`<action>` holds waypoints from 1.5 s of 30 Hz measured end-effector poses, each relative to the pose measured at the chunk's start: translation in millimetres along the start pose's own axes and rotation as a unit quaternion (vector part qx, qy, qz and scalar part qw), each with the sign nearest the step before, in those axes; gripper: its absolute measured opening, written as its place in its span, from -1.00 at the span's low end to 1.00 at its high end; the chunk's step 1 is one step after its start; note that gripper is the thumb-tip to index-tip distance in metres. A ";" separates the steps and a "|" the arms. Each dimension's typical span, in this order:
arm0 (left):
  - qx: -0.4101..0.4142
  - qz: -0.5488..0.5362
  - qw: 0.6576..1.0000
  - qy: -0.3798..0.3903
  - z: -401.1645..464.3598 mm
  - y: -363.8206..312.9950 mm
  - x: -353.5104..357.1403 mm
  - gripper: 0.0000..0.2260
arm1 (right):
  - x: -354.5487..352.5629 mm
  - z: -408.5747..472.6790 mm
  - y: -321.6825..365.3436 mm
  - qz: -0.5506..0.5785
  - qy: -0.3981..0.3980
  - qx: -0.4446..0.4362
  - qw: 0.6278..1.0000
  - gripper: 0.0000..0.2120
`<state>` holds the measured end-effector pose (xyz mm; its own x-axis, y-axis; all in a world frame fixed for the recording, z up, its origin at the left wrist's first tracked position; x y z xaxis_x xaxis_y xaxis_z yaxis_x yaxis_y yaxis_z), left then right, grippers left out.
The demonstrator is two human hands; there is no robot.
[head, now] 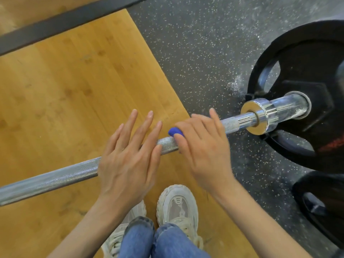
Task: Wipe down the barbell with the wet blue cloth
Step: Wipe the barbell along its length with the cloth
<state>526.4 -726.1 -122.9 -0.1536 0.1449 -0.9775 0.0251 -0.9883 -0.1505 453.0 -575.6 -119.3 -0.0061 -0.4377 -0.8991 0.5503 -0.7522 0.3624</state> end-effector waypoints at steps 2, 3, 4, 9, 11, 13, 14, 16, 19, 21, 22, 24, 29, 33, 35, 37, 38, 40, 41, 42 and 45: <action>0.008 0.006 1.000 -0.009 0.9 0.3 2.0 -0.58 | -9.9 0.9 -30.4 -0.006 -0.021 0.017 1.000 -0.55; 0.008 0.006 1.000 -0.012 1.5 0.4 3.0 -0.58 | -11.9 0.4 -38.5 0.003 -0.040 0.055 0.998 -0.55; 0.006 0.005 1.000 -0.014 2.2 0.6 4.0 -0.59 | -11.2 -0.1 -36.5 0.016 -0.055 0.093 0.994 -0.56; 0.008 0.008 1.000 -0.022 7.5 4.1 5.2 -0.60 | 12.6 -14.1 5.9 0.031 -0.014 -0.001 0.999 -0.57; 0.001 -0.001 1.000 -0.014 10.8 6.0 4.7 -0.60 | 7.7 -10.0 -16.4 0.018 -0.015 -0.026 0.999 -0.57; -0.003 -0.013 1.000 -0.001 15.4 8.3 5.1 -0.59 | 3.1 -2.5 -39.6 0.026 -0.044 0.030 0.998 -0.54; -0.005 -0.017 1.000 0.004 17.8 9.6 5.4 -0.59 | 2.1 0.6 -44.5 0.037 -0.060 0.063 0.996 -0.53; -0.009 -0.016 1.000 0.004 22.7 12.5 4.8 -0.59 | 6.7 4.9 -37.0 0.057 -0.082 0.099 0.990 -0.53; -0.014 -0.014 1.000 -0.001 31.2 17.5 4.3 -0.56 | 17.9 4.5 -19.8 0.074 -0.088 0.089 0.989 -0.57; -0.010 -0.008 1.000 -0.007 37.0 22.2 5.7 -0.56 | 21.9 3.4 -16.5 0.074 -0.083 0.066 0.992 -0.58; -0.008 -0.004 1.000 -0.011 39.6 24.1 6.7 -0.56 | 23.2 3.7 -16.8 0.071 -0.079 0.054 0.993 -0.58; -0.007 -0.003 1.000 -0.019 45.3 27.5 8.7 -0.57 | 24.6 8.0 -19.2 0.074 -0.075 0.035 0.994 -0.59; 0.017 0.008 0.998 -0.052 58.1 35.9 4.3 -0.60 | 29.9 38.0 -36.2 0.061 -0.091 0.020 0.994 -0.55; 0.022 0.054 0.998 -0.033 51.0 21.6 12.5 -0.54 | 43.4 57.6 -10.4 0.069 -0.106 0.024 0.992 -0.54; 0.007 0.073 0.997 -0.026 50.4 19.8 17.6 -0.47 | 47.6 59.4 -10.6 0.060 -0.088 -0.039 0.994 -0.57; 0.005 0.079 0.997 -0.024 55.3 22.0 18.7 -0.43 | 46.1 67.0 -33.2 0.048 -0.093 -0.064 0.992 -0.58; 0.005 0.079 0.997 -0.026 58.3 23.5 18.5 -0.43 | 45.3 71.4 -43.5 0.053 -0.109 -0.043 0.992 -0.57; -0.002 0.073 0.997 -0.033 63.4 24.8 18.0 -0.44 | 46.2 76.7 -44.1 0.080 -0.142 0.026 0.986 -0.55; -0.008 0.068 0.997 -0.038 65.1 25.3 18.3 -0.45 | 49.2 78.0 -35.1 0.094 -0.151 0.049 0.983 -0.55; -0.014 0.064 0.997 -0.042 66.9 26.1 19.0 -0.47 | 53.1 77.4 -24.6 0.104 -0.150 0.058 0.981 -0.56; -0.024 0.059 0.997 -0.044 73.4 30.3 20.3 -0.50 | 57.9 77.2 -19.7 0.101 -0.120 0.004 0.988 -0.60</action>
<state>451.6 -756.6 -136.4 -0.2323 0.0215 -0.9724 0.0940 -0.9946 -0.0445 377.3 -624.1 -159.6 -0.0956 -0.6834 -0.7238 0.5533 -0.6409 0.5321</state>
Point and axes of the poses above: each hand's wrist, its own z-axis towards the middle knuckle, its own x-axis out of the palm, y = z × x, the point moved 2 cm from there along z, towards the middle knuckle, and after that the axes turned 3 degrees about z, right-handed, at the moved point
